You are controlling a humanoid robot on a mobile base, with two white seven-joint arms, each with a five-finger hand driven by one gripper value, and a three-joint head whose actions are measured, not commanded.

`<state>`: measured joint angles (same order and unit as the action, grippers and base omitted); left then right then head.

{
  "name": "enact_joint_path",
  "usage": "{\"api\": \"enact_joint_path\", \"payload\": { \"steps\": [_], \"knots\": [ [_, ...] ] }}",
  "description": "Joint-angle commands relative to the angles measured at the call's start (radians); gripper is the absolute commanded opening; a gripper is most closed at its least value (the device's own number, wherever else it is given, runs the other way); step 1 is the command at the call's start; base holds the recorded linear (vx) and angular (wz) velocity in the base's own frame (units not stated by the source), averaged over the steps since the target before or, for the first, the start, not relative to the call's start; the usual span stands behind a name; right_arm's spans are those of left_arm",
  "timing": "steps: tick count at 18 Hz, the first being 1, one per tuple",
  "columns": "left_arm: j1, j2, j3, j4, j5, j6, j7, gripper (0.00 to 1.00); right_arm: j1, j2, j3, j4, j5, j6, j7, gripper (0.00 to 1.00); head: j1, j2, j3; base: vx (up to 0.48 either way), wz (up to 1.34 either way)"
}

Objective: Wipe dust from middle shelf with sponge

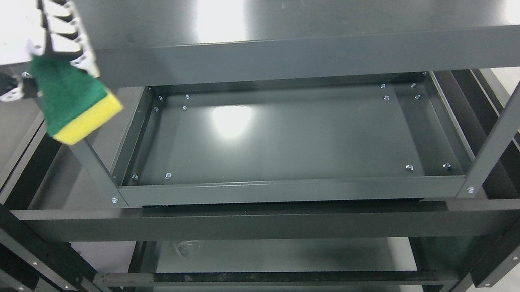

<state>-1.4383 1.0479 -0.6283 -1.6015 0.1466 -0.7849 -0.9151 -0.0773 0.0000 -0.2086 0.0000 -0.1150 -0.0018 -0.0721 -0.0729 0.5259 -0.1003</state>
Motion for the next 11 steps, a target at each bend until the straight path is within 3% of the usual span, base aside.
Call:
{"api": "enact_joint_path", "payload": {
  "steps": [1,8,11],
  "knots": [
    [0.01,0.01,0.042,0.067,-0.132,-0.001,0.002,0.23,-0.001,-0.017,0.0,-0.017,0.0,0.072,0.0,1.0,0.0,0.0,0.0,-0.014,0.0],
    [0.013,-0.601,0.182,0.248,-0.583,-0.001,0.004,0.23,0.001,-0.017,0.0,-0.017,0.0,0.072,0.0,1.0,0.0,0.0,0.0,-0.029,0.0],
    [0.015,-0.803,0.234,0.317,-0.717,-0.001,0.005,0.22,-0.001,-0.017,0.0,-0.017,0.0,0.072,0.0,1.0,0.0,0.0,0.0,-0.036,0.0]
  ]
}}
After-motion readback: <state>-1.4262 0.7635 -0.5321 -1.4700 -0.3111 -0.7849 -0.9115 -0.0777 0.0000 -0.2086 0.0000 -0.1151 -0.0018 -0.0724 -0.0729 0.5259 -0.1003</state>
